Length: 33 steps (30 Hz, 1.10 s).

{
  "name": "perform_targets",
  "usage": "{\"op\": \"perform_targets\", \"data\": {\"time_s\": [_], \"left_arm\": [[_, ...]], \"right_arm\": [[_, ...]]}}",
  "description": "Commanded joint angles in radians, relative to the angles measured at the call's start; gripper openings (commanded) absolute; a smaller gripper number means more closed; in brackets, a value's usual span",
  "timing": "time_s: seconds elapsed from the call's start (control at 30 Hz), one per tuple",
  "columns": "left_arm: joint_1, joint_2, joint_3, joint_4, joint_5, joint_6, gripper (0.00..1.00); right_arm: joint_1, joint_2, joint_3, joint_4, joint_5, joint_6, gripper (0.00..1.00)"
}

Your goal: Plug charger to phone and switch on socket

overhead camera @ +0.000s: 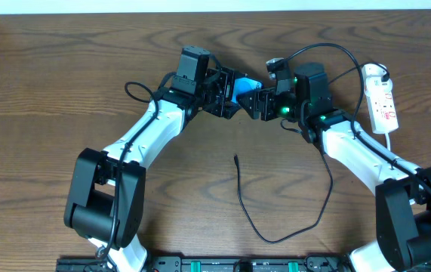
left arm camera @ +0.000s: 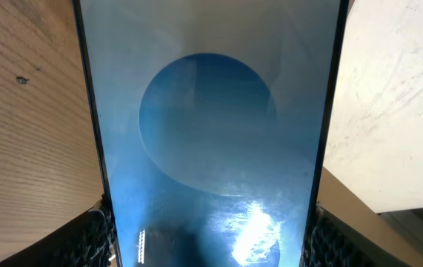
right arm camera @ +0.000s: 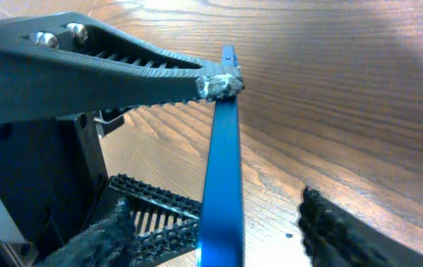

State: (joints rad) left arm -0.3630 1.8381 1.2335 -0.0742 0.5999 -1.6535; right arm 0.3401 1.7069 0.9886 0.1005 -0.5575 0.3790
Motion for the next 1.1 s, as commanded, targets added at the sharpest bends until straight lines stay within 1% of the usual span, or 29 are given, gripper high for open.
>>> {"op": "perform_targets", "data": {"time_s": [0.0, 0.13, 0.2, 0.33, 0.4, 0.5, 0.53, 0.57, 0.67, 0.9, 0.93, 1.03, 1.07], "left_arm": [[-0.003, -0.029, 0.008, 0.008, 0.016, -0.008, 0.07], [-0.003, -0.029, 0.008, 0.008, 0.016, -0.005, 0.08], [-0.003, -0.029, 0.008, 0.008, 0.016, -0.003, 0.07], [-0.003, -0.029, 0.008, 0.008, 0.016, 0.0, 0.07], [-0.003, -0.029, 0.008, 0.008, 0.017, -0.001, 0.07], [-0.003, -0.029, 0.008, 0.008, 0.017, 0.0, 0.07], [-0.003, -0.029, 0.008, 0.008, 0.017, 0.0, 0.07], [-0.003, -0.029, 0.008, 0.008, 0.017, 0.0, 0.07], [-0.003, -0.029, 0.008, 0.008, 0.017, 0.0, 0.07], [-0.003, -0.029, 0.008, 0.008, 0.017, 0.003, 0.07], [-0.003, -0.029, 0.008, 0.008, 0.017, 0.003, 0.07], [-0.003, -0.029, 0.008, 0.008, 0.016, 0.003, 0.07], [-0.003, -0.029, 0.008, 0.008, 0.016, 0.003, 0.07]], "right_arm": [[0.006, 0.001, 0.012, 0.003, 0.01, 0.018, 0.63], [0.01, 0.001, 0.012, 0.005, 0.01, 0.017, 0.56], [0.011, 0.001, 0.012, 0.005, 0.01, 0.017, 0.5], [0.011, 0.001, 0.012, 0.006, 0.01, 0.017, 0.47], [0.012, 0.001, 0.012, 0.005, 0.01, 0.017, 0.42], [0.012, 0.001, 0.012, 0.005, 0.01, 0.017, 0.41], [0.012, 0.001, 0.012, 0.005, 0.01, 0.017, 0.4], [0.012, 0.001, 0.012, 0.005, 0.011, 0.017, 0.36], [0.012, 0.001, 0.012, 0.005, 0.01, 0.016, 0.36], [0.014, 0.001, 0.012, 0.005, 0.009, 0.009, 0.32], [0.014, 0.001, 0.012, 0.005, 0.009, 0.008, 0.31], [0.015, 0.001, 0.012, 0.005, 0.009, 0.009, 0.23], [0.015, 0.001, 0.012, 0.005, 0.009, 0.009, 0.22]]}}
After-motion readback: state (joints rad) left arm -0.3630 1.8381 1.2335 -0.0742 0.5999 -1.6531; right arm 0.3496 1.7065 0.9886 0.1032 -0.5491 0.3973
